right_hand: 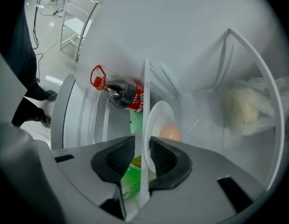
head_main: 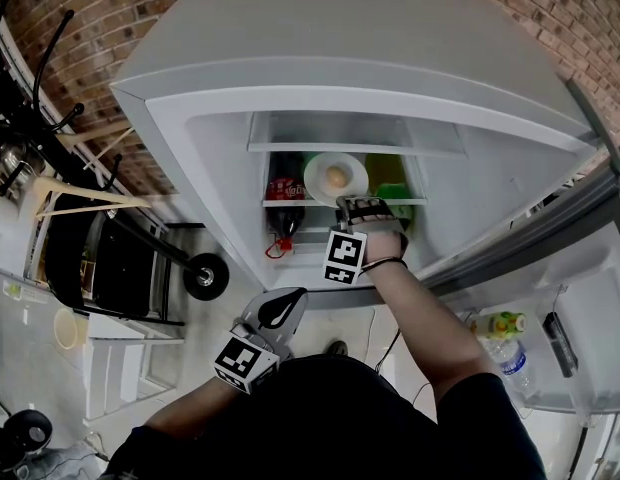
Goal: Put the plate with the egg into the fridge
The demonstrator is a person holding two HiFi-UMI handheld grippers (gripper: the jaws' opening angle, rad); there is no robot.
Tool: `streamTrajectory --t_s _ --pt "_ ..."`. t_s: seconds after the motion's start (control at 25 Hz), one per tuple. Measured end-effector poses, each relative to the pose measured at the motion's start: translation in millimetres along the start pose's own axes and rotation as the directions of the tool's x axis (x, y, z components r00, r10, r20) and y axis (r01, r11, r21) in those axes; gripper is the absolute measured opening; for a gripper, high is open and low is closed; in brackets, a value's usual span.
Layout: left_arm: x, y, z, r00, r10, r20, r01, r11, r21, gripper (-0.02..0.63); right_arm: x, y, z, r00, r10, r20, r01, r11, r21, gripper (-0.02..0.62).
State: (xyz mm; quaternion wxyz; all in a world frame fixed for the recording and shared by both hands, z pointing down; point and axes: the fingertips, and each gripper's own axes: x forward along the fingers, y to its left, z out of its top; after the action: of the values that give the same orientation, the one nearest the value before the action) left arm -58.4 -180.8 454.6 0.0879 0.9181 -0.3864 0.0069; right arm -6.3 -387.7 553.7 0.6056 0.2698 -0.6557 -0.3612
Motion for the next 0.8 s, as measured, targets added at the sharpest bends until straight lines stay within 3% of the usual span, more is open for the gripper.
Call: streamTrajectory --t_s 0.36,0.8 --pt "-1 -3 1 1.0 0.005 0.004 -0.005 1.0 0.005 0.005 -3 1 -2 0.999 -0.038 0.023 0.037 0.999 0.035 0.154" --pt "1 -12 4 1.0 -0.011 0.011 0.011 1.0 0.009 0.005 -40 0 -3 0.993 -0.104 0.049 0.099 0.99 0.101 0.16"
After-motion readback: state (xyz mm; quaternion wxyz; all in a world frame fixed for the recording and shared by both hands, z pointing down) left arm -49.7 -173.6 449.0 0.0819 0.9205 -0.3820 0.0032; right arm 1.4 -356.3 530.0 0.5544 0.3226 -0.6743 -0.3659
